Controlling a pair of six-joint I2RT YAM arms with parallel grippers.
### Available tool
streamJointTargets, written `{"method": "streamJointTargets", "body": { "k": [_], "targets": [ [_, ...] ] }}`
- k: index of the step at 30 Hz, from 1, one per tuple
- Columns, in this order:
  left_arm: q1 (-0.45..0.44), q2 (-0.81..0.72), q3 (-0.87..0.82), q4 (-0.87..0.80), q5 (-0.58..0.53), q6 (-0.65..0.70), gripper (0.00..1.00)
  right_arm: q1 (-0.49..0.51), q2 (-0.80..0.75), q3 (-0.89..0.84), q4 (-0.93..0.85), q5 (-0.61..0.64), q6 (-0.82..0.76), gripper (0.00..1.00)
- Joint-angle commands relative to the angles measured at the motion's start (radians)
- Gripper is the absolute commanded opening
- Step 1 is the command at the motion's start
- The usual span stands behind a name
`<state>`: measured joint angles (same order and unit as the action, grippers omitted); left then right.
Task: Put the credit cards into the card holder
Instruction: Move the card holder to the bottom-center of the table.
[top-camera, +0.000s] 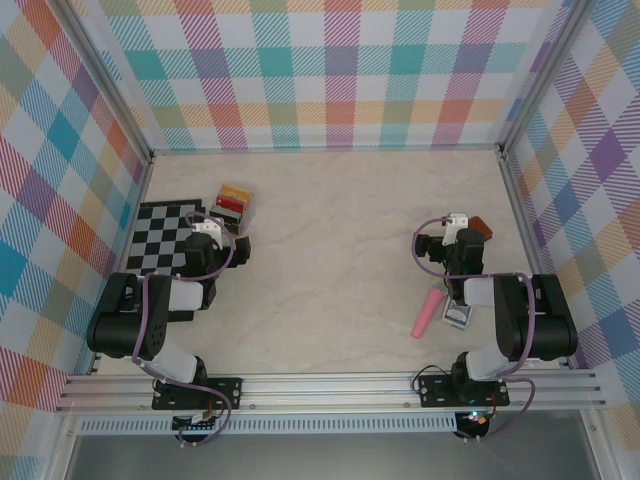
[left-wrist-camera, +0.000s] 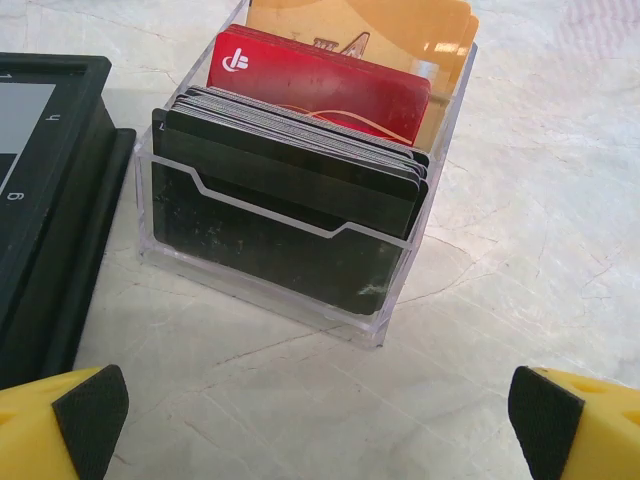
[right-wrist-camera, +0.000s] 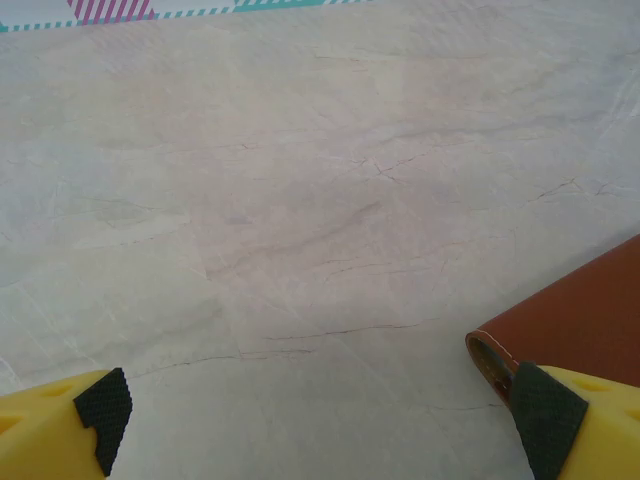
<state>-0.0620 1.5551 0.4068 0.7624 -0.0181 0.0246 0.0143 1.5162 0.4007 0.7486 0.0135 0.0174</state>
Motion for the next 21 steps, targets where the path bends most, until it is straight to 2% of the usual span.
{"method": "streamJointTargets", "body": {
  "k": [1, 17, 21],
  "targets": [
    [0.010, 0.008, 0.022, 0.031, 0.010, 0.017, 1.00, -0.005, 0.010, 0.020, 0.044, -0.023, -0.008, 1.00],
    [0.010, 0.007, 0.017, 0.038, 0.009, 0.017, 1.00, -0.005, 0.009, 0.018, 0.047, -0.025, -0.007, 1.00],
    [0.008, -0.009, -0.025, 0.100, 0.018, 0.021, 1.00, -0.006, 0.004, 0.012, 0.052, -0.049, -0.019, 1.00]
  ]
}}
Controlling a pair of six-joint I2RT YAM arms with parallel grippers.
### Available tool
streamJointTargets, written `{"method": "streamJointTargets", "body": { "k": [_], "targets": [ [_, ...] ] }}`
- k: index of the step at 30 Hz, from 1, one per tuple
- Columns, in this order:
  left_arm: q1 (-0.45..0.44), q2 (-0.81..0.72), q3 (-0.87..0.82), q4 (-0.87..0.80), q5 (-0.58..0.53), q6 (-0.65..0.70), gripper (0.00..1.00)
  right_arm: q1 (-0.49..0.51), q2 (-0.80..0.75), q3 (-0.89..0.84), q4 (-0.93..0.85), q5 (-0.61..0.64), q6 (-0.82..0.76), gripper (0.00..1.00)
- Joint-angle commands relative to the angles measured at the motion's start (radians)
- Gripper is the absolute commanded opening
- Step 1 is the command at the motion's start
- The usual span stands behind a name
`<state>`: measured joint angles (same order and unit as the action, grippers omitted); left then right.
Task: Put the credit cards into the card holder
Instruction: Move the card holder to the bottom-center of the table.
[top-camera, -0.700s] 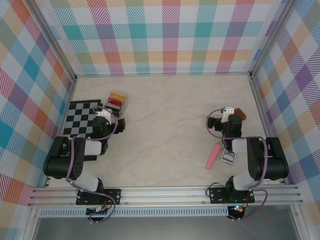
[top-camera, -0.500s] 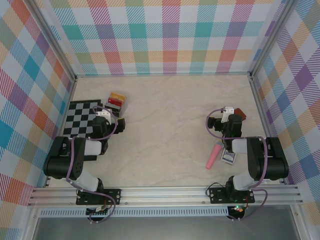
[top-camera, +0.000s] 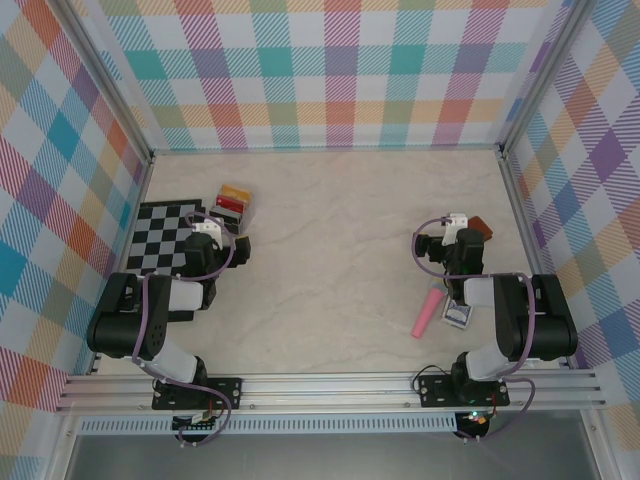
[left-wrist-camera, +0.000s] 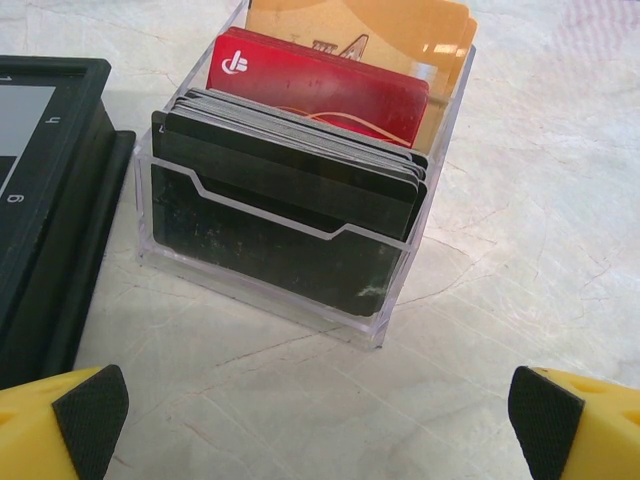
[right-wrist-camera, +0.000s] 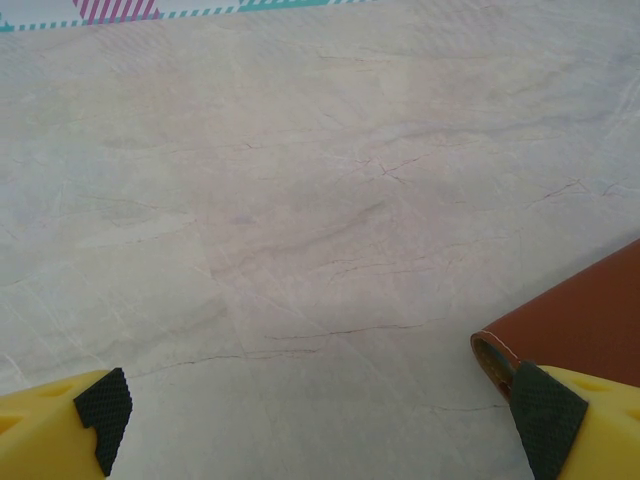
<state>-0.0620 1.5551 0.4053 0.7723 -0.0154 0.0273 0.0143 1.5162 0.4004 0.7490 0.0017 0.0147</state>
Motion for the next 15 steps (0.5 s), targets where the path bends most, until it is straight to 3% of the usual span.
{"method": "streamJointTargets", "body": {
  "k": [1, 7, 15],
  "targets": [
    [0.008, -0.012, -0.035, 0.108, 0.015, 0.019, 1.00, -0.005, 0.004, 0.012, 0.052, -0.037, -0.016, 1.00],
    [0.010, -0.054, -0.091, 0.177, -0.007, 0.007, 1.00, -0.001, -0.009, 0.003, 0.060, -0.020, -0.014, 1.00],
    [0.012, -0.207, -0.093, 0.040, -0.057, -0.027, 1.00, -0.001, -0.036, 0.030, -0.008, -0.005, -0.008, 1.00]
  ]
}}
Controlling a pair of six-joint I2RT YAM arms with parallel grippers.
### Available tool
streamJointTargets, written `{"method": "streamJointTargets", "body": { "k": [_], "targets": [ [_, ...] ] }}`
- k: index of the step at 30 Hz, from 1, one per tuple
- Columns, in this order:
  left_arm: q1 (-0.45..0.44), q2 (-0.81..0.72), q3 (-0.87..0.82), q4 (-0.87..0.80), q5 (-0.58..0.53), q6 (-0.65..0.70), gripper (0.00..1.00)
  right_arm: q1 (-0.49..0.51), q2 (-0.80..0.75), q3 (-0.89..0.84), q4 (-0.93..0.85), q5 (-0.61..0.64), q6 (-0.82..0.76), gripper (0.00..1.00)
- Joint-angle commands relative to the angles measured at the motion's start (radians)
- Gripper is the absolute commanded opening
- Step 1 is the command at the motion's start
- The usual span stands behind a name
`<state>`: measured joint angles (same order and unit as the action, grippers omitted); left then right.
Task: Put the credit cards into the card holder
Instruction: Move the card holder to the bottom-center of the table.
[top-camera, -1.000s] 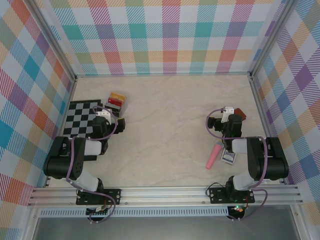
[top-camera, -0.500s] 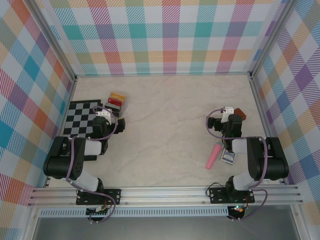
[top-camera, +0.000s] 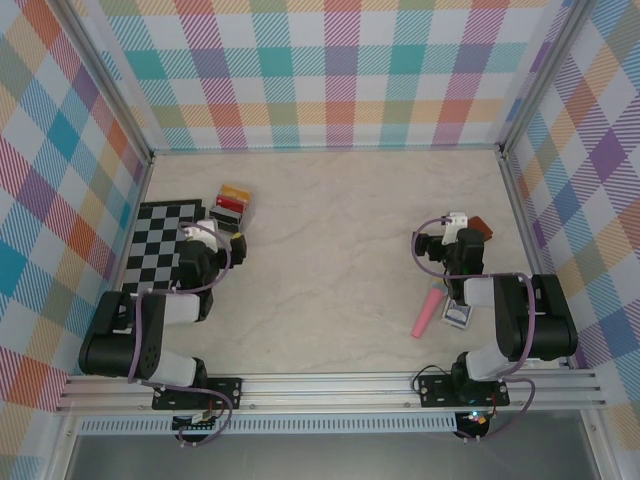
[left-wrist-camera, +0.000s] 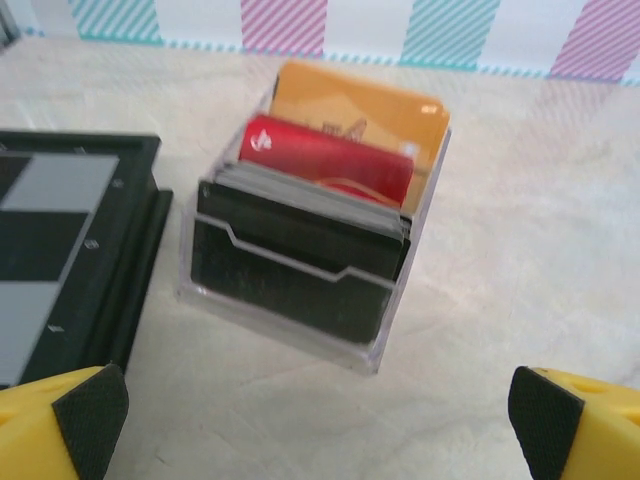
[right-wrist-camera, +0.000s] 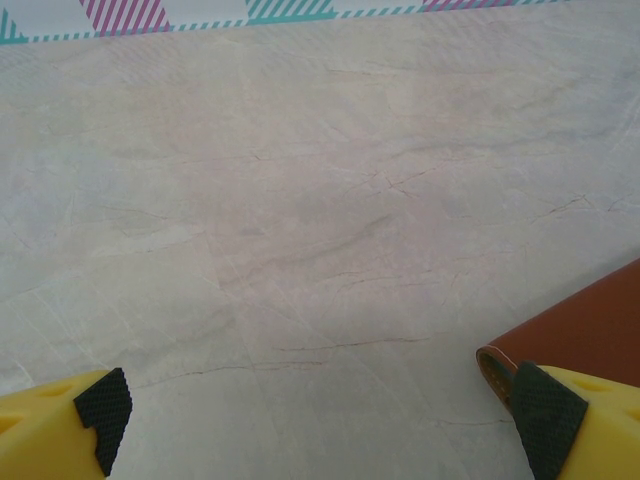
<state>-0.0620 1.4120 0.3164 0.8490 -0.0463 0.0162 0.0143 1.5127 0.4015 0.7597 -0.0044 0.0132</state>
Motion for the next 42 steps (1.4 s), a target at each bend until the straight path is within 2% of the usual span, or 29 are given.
{"method": "streamJointTargets", "body": {
  "k": [1, 5, 8, 9, 10, 12, 13, 14, 16, 21, 26, 30, 32, 35, 37, 39, 42],
  "targets": [
    [0.013, -0.098, -0.007, -0.058, -0.027, -0.016, 1.00, -0.001, -0.055, 0.042, -0.062, 0.026, 0.006, 1.00],
    [0.013, -0.260, 0.037, -0.240, -0.057, -0.084, 1.00, -0.002, -0.188, 0.133, -0.350, 0.088, 0.056, 1.00],
    [0.013, -0.384, 0.145, -0.508, -0.079, -0.204, 1.00, -0.011, -0.252, 0.315, -0.736, 0.167, 0.204, 1.00],
    [0.012, -0.418, 0.195, -0.627, -0.091, -0.260, 1.00, -0.022, -0.246, 0.379, -0.843, 0.163, 0.248, 1.00],
    [0.013, -0.445, 0.237, -0.724, -0.097, -0.306, 1.00, -0.046, -0.231, 0.438, -0.934, 0.098, 0.281, 1.00],
    [0.013, -0.482, 0.294, -0.855, -0.092, -0.397, 1.00, -0.106, -0.184, 0.525, -1.033, -0.053, 0.347, 1.00],
    [0.013, -0.495, 0.313, -0.905, -0.085, -0.438, 1.00, -0.122, -0.154, 0.561, -1.079, -0.060, 0.380, 1.00],
    [0.013, -0.506, 0.326, -0.935, -0.054, -0.466, 1.00, -0.137, -0.111, 0.611, -1.150, -0.034, 0.419, 1.00],
    [0.013, -0.511, 0.346, -0.951, 0.084, -0.467, 1.00, -0.166, -0.019, 0.703, -1.252, -0.035, 0.444, 1.00],
    [0.011, -0.443, 0.426, -1.038, 0.318, -0.515, 1.00, -0.193, 0.174, 0.867, -1.368, -0.051, 0.451, 0.92],
    [-0.017, -0.401, 0.422, -1.019, 0.432, -0.577, 1.00, -0.209, 0.310, 0.969, -1.389, -0.010, 0.436, 0.91],
    [-0.065, -0.406, 0.406, -1.032, 0.413, -0.580, 1.00, -0.209, 0.411, 1.045, -1.426, -0.037, 0.406, 0.89],
    [-0.085, -0.407, 0.397, -1.044, 0.393, -0.581, 1.00, -0.208, 0.458, 1.079, -1.464, -0.047, 0.401, 0.84],
    [-0.112, -0.402, 0.385, -1.064, 0.362, -0.588, 1.00, -0.188, 0.480, 1.084, -1.478, -0.077, 0.374, 0.83],
    [-0.129, -0.396, 0.374, -1.061, 0.349, -0.601, 1.00, -0.170, 0.510, 1.097, -1.517, -0.117, 0.352, 0.82],
    [-0.148, -0.391, 0.369, -1.052, 0.349, -0.610, 1.00, -0.147, 0.545, 1.125, -1.572, -0.162, 0.325, 0.75],
    [-0.182, -0.384, 0.367, -1.056, 0.329, -0.610, 1.00, -0.078, 0.550, 1.119, -1.597, -0.183, 0.302, 0.74]
  ]
}}
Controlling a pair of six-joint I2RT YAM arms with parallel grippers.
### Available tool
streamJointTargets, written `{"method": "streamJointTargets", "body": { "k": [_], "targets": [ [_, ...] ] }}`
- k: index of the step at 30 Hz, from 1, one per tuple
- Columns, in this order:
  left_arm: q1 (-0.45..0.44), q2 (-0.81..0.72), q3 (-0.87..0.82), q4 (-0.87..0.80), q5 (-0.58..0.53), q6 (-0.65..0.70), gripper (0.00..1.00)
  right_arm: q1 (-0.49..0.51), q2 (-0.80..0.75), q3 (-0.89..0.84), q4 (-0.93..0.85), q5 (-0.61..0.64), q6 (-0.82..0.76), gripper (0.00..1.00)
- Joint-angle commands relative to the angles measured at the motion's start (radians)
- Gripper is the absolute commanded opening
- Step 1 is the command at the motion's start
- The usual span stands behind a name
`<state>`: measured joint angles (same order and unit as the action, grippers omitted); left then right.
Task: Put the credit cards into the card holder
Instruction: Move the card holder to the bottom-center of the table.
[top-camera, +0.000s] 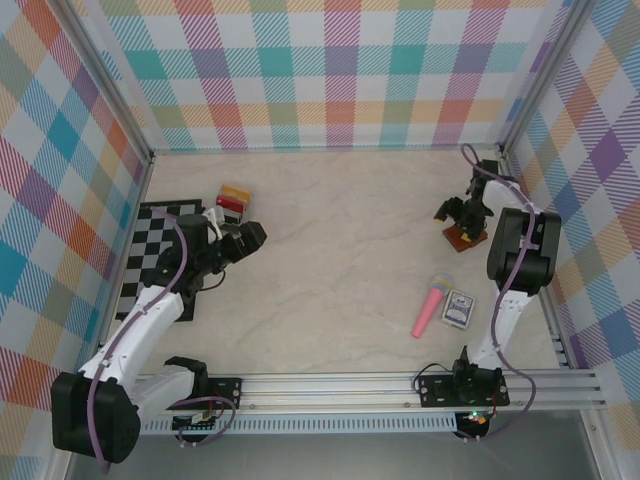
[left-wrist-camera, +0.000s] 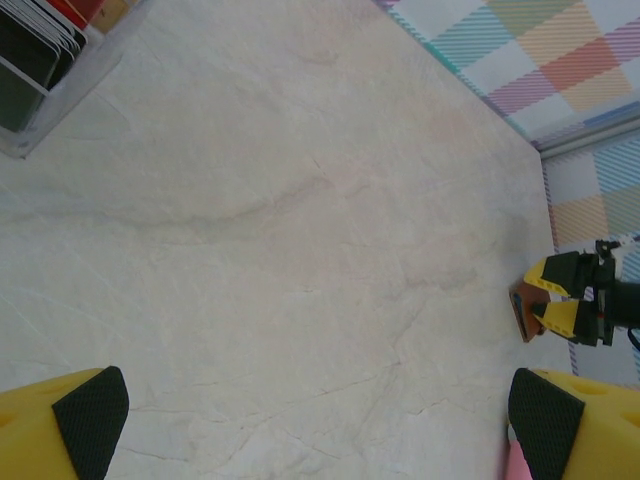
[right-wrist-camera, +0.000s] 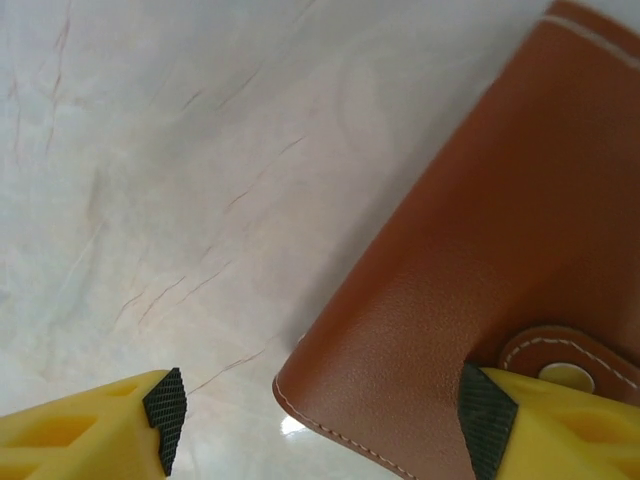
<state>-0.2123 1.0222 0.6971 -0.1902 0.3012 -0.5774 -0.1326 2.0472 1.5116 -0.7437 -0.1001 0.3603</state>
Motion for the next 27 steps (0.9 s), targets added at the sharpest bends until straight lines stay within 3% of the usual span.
{"method": "streamJointTargets", "body": {
  "k": [1, 20, 27],
  "targets": [
    [-0.040, 0.007, -0.013, -0.020, -0.025, -0.015, 1.00, 0.096, 0.006, -0.004, -0.092, -0.073, -0.047, 0.74],
    [-0.097, 0.019, -0.025, -0.032, -0.040, -0.028, 1.00, 0.585, -0.078, -0.156, -0.040, -0.152, -0.080, 0.73],
    [-0.105, -0.006, -0.068, -0.032, -0.029, -0.041, 1.00, 0.749, -0.245, -0.324, 0.087, -0.139, 0.003, 0.72]
  ]
}}
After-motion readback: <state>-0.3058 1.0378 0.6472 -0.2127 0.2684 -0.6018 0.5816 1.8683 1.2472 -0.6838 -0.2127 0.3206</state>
